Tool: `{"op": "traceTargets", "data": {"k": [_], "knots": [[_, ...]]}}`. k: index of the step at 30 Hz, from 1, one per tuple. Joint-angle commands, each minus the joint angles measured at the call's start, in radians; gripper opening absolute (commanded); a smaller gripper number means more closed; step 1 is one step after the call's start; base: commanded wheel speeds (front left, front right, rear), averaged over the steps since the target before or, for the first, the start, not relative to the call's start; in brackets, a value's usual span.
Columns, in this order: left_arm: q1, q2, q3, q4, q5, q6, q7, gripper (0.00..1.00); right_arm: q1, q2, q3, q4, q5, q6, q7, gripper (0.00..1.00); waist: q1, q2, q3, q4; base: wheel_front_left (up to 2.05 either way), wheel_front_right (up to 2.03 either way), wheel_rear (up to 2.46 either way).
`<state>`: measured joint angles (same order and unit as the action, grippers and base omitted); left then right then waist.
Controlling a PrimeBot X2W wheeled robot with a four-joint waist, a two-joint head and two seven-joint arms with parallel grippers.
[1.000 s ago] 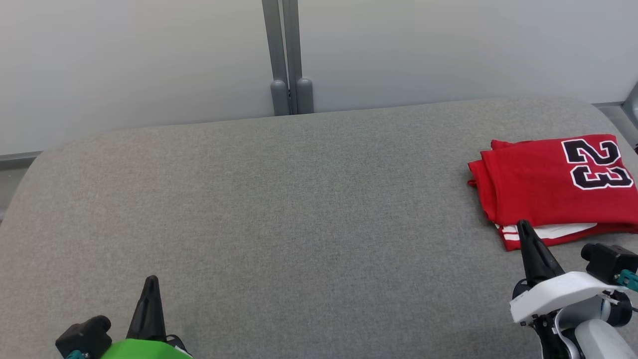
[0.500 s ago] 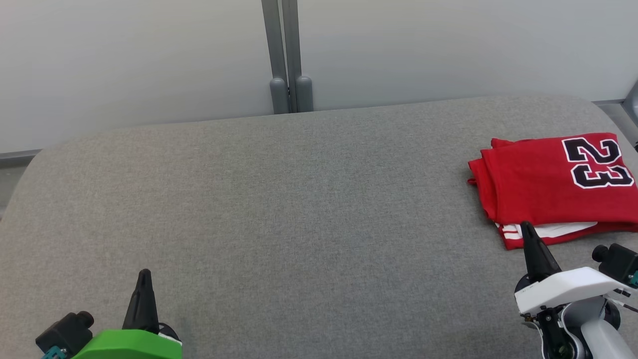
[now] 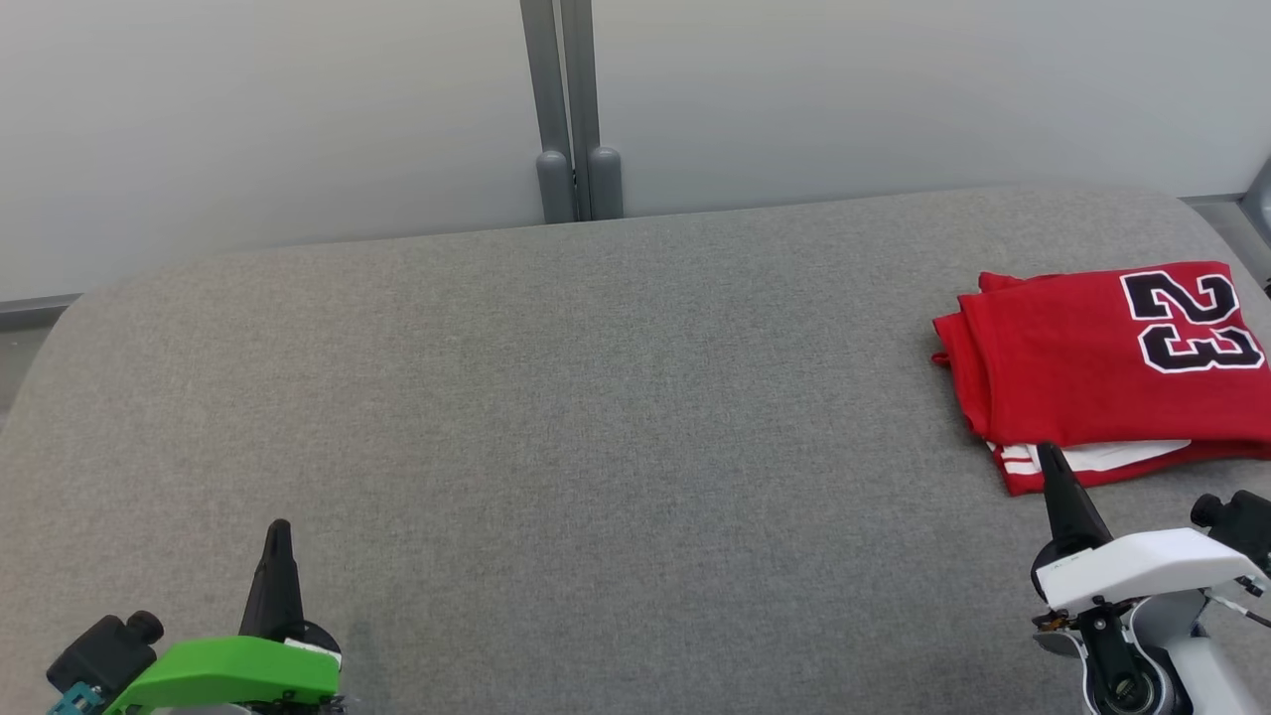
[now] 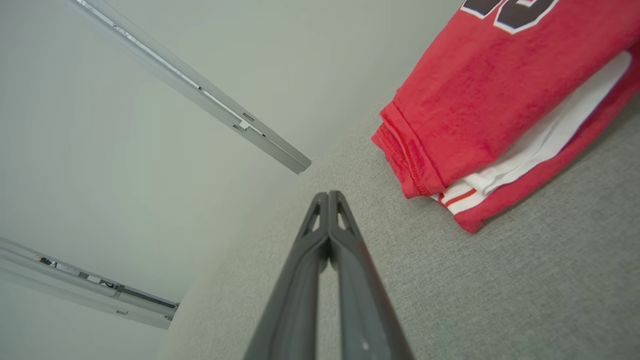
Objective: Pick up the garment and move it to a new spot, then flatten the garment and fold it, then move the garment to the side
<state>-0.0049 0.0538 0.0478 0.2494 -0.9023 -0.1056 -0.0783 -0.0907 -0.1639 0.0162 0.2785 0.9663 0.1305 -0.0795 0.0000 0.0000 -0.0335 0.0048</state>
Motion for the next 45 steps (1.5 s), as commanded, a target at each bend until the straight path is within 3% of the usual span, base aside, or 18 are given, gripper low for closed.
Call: {"op": "traceTargets", "data": {"k": [1, 45], "knots": [[-0.031, 0.003, 0.007, -0.014, -0.036, -0.005, 0.009, 0.0, -0.027, 0.0, -0.011, -0.016, 0.029, 0.0, 0.009, 0.0, 0.0, 0.0, 0.001, 0.0, 0.0, 0.0, 0.0], [-0.086, -0.001, 0.046, -0.015, -0.459, -0.011, 0.126, 0.0, -0.031, 0.071, -0.089, -0.024, 0.416, 0.0, 0.126, 0.0, 0.0, 0.0, 0.018, -0.003, 0.0, 0.0, 0.0]]}}
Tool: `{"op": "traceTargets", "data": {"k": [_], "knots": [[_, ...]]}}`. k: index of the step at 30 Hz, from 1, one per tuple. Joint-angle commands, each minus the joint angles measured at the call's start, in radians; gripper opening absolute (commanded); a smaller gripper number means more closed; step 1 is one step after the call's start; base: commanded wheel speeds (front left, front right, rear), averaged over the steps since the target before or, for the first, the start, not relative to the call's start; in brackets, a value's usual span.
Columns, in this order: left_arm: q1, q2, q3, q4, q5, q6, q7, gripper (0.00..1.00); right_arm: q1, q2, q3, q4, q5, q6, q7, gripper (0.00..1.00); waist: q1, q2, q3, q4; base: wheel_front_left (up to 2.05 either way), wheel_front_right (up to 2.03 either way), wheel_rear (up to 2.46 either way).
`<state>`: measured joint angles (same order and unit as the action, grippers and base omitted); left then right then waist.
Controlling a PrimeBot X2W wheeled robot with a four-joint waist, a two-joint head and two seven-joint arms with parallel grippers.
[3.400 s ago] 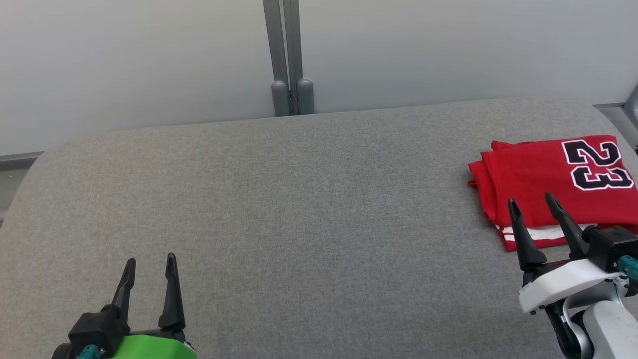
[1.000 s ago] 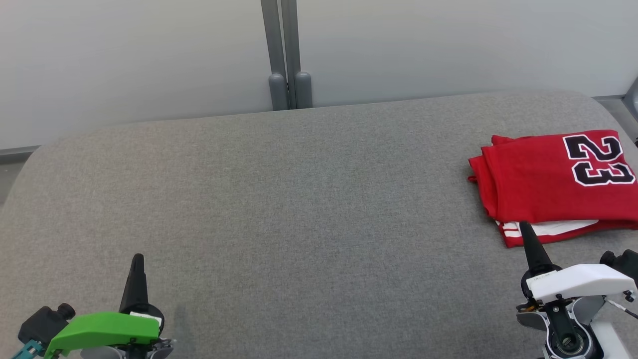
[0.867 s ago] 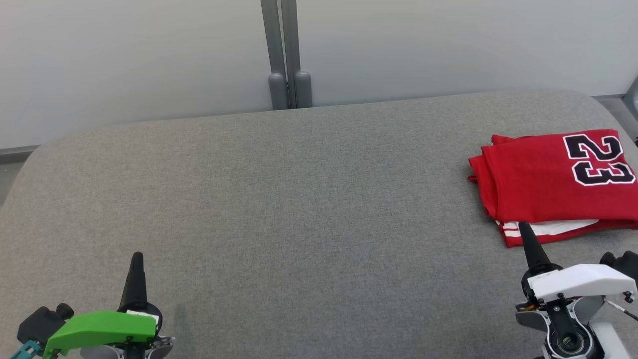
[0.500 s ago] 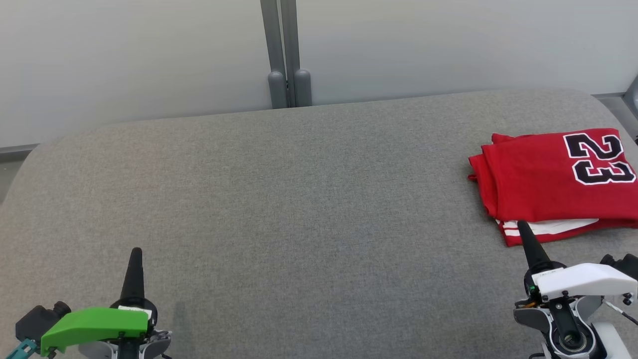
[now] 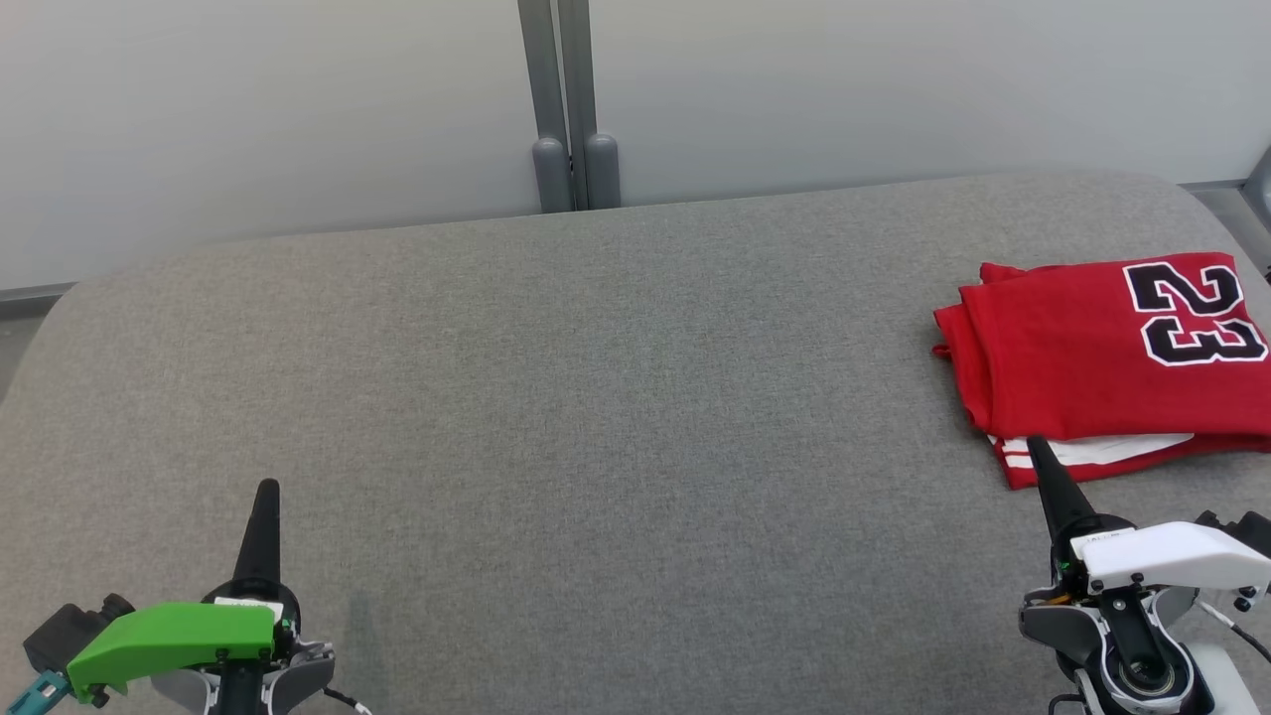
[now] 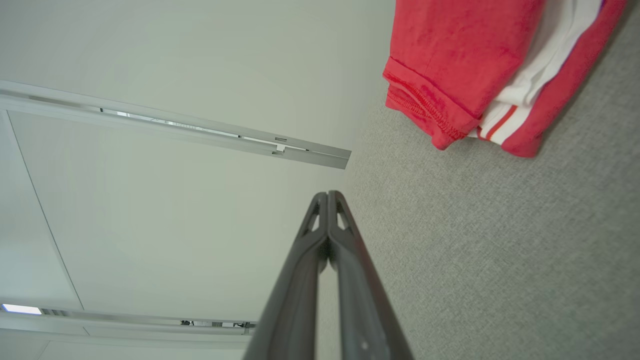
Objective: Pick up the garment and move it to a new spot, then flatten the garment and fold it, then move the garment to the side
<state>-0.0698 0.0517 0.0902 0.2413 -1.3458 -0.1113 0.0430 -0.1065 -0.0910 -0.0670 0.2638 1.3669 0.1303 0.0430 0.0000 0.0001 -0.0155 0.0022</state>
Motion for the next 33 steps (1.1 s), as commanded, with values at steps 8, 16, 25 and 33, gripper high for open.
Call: {"op": "traceTargets", "data": {"k": [8, 16, 25, 33], "knots": [[-0.029, 0.001, 0.01, -0.007, -0.076, -0.005, 0.021, 0.0, -0.016, 0.009, -0.017, -0.01, 0.071, 0.001, 0.022, 0.0, 0.0, -0.0001, 0.003, 0.0, 0.0, 0.0, 0.0], [-0.037, 0.0, 0.016, -0.006, -0.134, -0.006, 0.038, 0.0, -0.017, 0.019, -0.027, -0.011, 0.123, 0.001, 0.038, 0.0, 0.0, -0.0001, 0.006, -0.001, 0.0, 0.0, 0.0], [-0.044, -0.001, 0.022, -0.006, -0.195, -0.008, 0.054, 0.0, -0.018, 0.03, -0.038, -0.012, 0.179, 0.001, 0.055, 0.0, 0.0, -0.0001, 0.01, -0.001, 0.0, 0.0, 0.0], [-0.049, -0.001, 0.027, -0.005, -0.252, -0.009, 0.07, 0.0, -0.018, 0.039, -0.049, -0.013, 0.231, 0.001, 0.071, 0.0, 0.0, -0.0001, 0.014, -0.002, 0.0, 0.0, 0.0]]}}
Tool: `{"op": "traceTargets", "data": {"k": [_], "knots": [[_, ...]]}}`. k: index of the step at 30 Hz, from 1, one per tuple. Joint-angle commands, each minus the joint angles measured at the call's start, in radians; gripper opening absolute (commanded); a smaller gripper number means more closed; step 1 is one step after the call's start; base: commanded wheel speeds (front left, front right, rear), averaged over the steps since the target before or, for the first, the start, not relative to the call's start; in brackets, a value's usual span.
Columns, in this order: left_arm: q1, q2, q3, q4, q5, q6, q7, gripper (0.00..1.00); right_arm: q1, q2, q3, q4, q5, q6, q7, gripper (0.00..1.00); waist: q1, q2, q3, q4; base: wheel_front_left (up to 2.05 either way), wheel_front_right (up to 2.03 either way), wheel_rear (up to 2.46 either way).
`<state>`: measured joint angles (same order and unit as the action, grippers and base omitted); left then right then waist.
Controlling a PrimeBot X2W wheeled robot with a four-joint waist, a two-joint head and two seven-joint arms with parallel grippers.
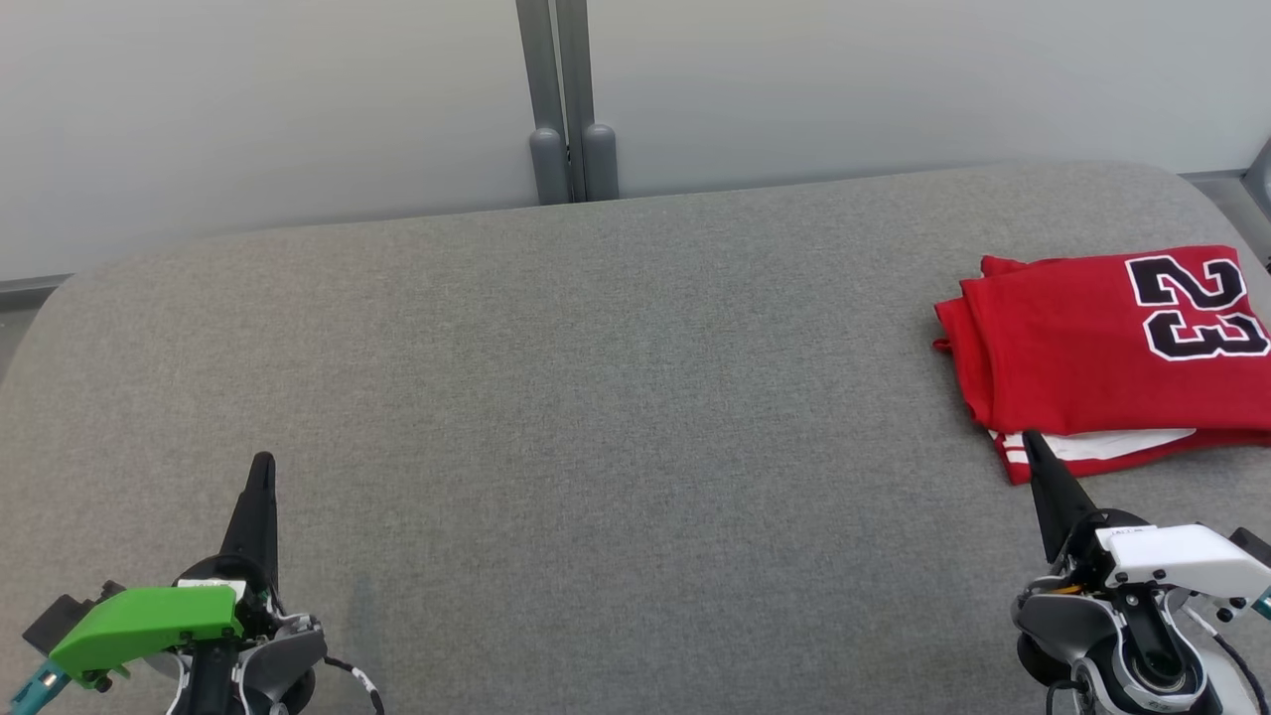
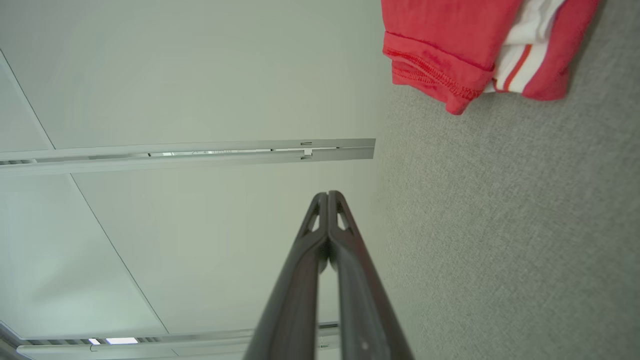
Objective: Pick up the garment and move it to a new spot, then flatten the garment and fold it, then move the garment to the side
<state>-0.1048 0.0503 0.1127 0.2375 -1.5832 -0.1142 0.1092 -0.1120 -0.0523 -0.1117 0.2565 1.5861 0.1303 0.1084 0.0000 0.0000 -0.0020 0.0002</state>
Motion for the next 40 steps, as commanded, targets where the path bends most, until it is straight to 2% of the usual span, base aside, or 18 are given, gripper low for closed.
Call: {"op": "traceTargets", "data": {"k": [1, 40], "knots": [[-0.016, 0.0, 0.005, -0.002, -0.02, -0.006, 0.005, 0.0, -0.012, 0.002, -0.005, -0.006, 0.017, 0.001, 0.008, 0.0, 0.0, 0.0, 0.001, 0.0, 0.0, 0.0, 0.0], [-0.016, 0.0, 0.006, -0.001, -0.029, -0.006, 0.01, 0.0, -0.012, 0.003, -0.007, -0.005, 0.028, 0.001, 0.011, 0.0, 0.0, 0.0, 0.002, 0.0, 0.0, 0.0, 0.0]]}}
